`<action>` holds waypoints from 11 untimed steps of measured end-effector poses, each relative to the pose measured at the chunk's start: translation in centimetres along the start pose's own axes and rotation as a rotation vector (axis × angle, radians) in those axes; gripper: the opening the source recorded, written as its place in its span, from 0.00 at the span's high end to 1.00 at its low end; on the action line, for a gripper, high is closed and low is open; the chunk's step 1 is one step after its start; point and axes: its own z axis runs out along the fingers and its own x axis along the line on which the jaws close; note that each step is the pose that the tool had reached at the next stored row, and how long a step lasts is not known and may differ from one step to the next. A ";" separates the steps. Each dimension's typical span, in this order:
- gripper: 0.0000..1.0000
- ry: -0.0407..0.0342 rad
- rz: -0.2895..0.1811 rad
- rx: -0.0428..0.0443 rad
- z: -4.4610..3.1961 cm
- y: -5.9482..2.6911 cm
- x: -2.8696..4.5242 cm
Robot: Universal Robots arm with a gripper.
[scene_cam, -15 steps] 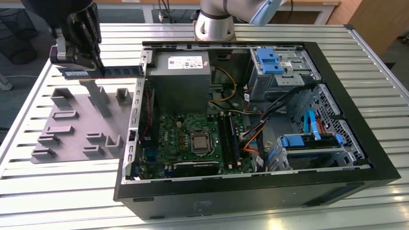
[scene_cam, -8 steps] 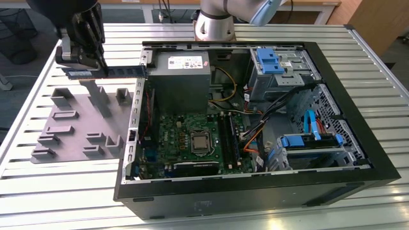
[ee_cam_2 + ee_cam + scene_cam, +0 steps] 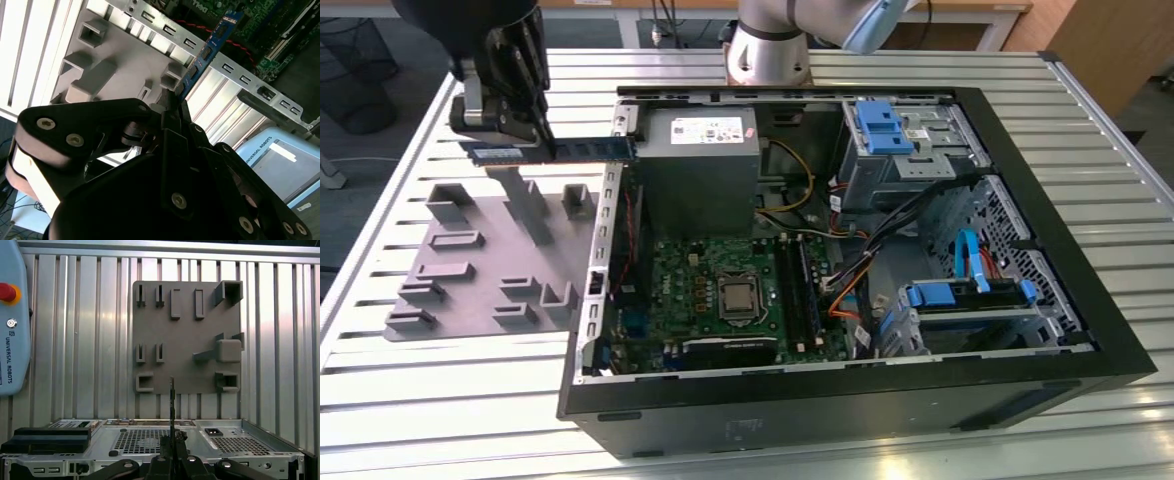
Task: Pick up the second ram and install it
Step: 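Pick up the second ram and move it above second insertion slot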
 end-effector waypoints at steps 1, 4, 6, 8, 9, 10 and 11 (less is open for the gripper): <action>0.86 0.0000 0.000 0.0000 -0.01 -0.12 0.00; 0.86 0.0000 0.000 -0.0001 -0.02 -0.50 0.00; 0.86 0.0000 0.000 -0.0001 -0.02 -0.75 -0.01; 0.86 0.0000 0.000 0.0000 -0.03 -0.99 -0.01; 0.86 0.0000 0.000 0.0000 -0.03 -1.10 -0.01; 0.86 0.0000 0.000 0.0000 -0.03 -1.20 -0.01; 0.86 0.0000 0.000 0.0000 -0.03 -1.30 -0.01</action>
